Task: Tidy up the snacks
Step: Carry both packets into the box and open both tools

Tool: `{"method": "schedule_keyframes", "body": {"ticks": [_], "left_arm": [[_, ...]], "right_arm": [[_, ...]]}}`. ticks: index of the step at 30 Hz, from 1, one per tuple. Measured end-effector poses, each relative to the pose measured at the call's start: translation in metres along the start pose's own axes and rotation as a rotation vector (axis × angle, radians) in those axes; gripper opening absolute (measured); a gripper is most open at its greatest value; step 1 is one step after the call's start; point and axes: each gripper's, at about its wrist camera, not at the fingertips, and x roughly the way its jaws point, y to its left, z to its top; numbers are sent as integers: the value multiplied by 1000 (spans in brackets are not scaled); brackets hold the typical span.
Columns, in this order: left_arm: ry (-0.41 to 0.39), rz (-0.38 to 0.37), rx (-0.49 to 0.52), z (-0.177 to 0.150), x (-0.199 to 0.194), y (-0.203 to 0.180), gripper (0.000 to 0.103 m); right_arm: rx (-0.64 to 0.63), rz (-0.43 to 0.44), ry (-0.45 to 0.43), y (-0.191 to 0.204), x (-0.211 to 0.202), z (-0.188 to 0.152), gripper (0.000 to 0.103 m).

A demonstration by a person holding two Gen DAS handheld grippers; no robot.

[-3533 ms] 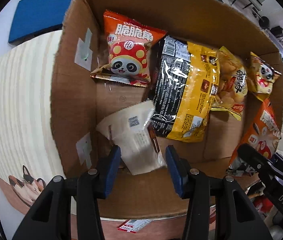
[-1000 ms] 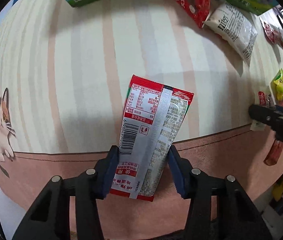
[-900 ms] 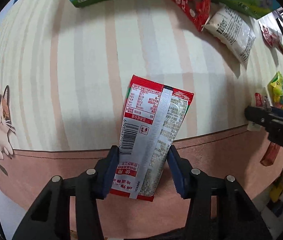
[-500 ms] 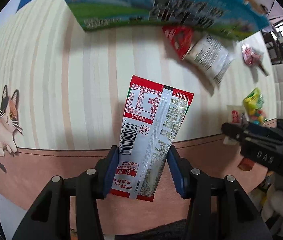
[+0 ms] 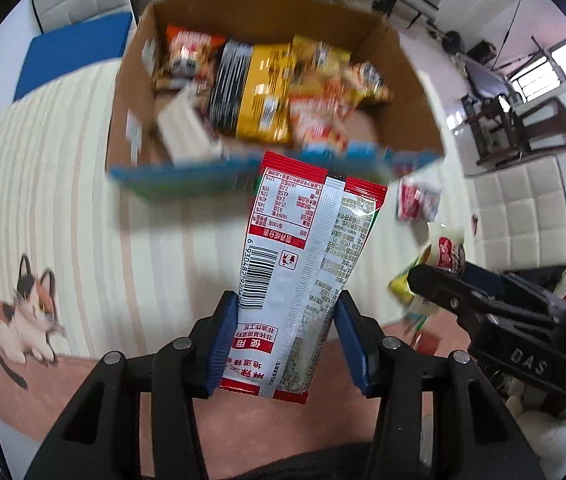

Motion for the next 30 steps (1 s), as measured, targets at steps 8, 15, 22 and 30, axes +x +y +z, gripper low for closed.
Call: {"method": "schedule_keyframes", "body": {"ticks": [8,15,22,30], "left_arm": [[-32,6,-7,103,7,-14,46],[3,23,-29,170,40,-9,46],[114,38,-37,189,100,0,48],[159,37,-74,176,117,14,80]], "right_arm": [[8,-38,-87,0,-12,90,64],[43,-82,-86,-13,15,142,64],[58,-106,-38,-24,53,156,65],[56,-99,50,-29,81,154,89]]}}
